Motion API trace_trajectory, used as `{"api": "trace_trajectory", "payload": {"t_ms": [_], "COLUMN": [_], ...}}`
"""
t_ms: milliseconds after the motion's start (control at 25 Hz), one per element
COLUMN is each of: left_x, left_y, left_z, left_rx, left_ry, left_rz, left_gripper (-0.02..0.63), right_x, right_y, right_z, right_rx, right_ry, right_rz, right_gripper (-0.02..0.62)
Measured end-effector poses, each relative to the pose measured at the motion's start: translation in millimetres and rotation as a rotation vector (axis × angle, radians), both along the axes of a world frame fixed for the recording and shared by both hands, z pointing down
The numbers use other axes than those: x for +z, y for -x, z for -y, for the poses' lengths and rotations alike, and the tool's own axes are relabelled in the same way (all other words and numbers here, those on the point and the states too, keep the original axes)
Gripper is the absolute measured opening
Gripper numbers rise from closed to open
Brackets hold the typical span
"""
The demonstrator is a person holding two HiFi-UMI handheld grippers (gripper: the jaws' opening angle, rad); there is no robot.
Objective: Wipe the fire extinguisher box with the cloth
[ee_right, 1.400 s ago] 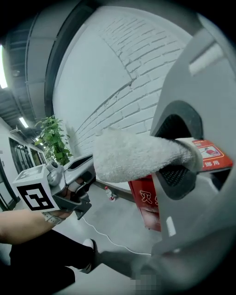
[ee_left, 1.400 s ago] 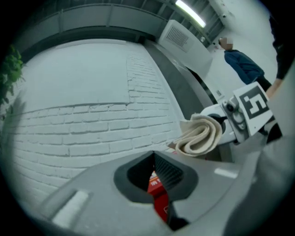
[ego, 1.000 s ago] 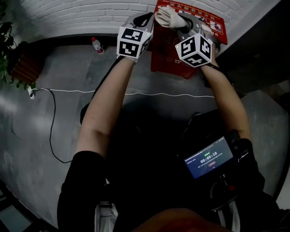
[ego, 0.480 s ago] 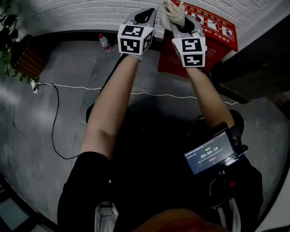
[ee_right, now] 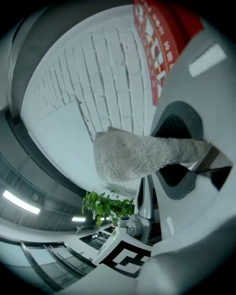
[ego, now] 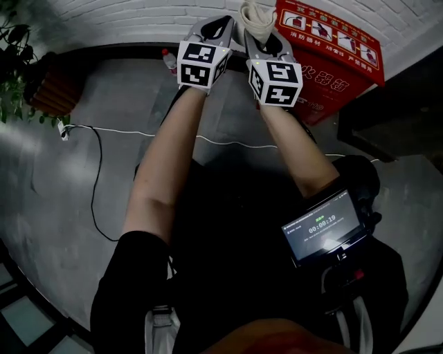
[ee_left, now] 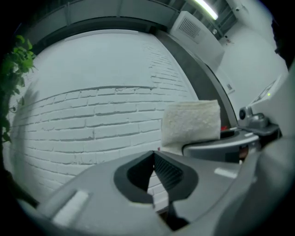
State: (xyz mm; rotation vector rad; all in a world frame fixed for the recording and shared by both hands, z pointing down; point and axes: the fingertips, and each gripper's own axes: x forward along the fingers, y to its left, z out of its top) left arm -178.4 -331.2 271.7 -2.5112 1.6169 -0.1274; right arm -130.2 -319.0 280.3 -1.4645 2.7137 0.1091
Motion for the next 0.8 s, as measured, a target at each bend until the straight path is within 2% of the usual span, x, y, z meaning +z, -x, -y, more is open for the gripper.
{"api": "trace_trajectory", "payload": {"t_ms": [120, 280, 520, 800], "left_x": [4.7, 17.3, 50.0, 48.7], "left_y": [5.3, 12.9, 22.0, 36.1], "left_z": [4.3, 15.0, 36.6, 61.6], "left_rx": [0.019, 0.045, 0.071, 0.108], "left_ry": [-0.016, -0.027, 0.026, 0.021], "left_rz": [0.023, -0.003, -0.013, -0.062], "left_gripper": [0.003, 0.003, 0.003, 0.003], "right_x": [17.5, 41.1, 72.1, 91.6], "right_y": [8.9, 19.2, 36.7, 40.5], "right_z": [9.5, 23.1, 38.8, 73.6], "right_rx": [0.022, 0.045, 0.051, 0.092], "right_ry": [0.066, 0.155, 0.269, 0.34], "right_rz": [0.107, 0.23, 0.36, 0.487], "right_gripper": [0.107, 0.107, 0.104, 0.103]}}
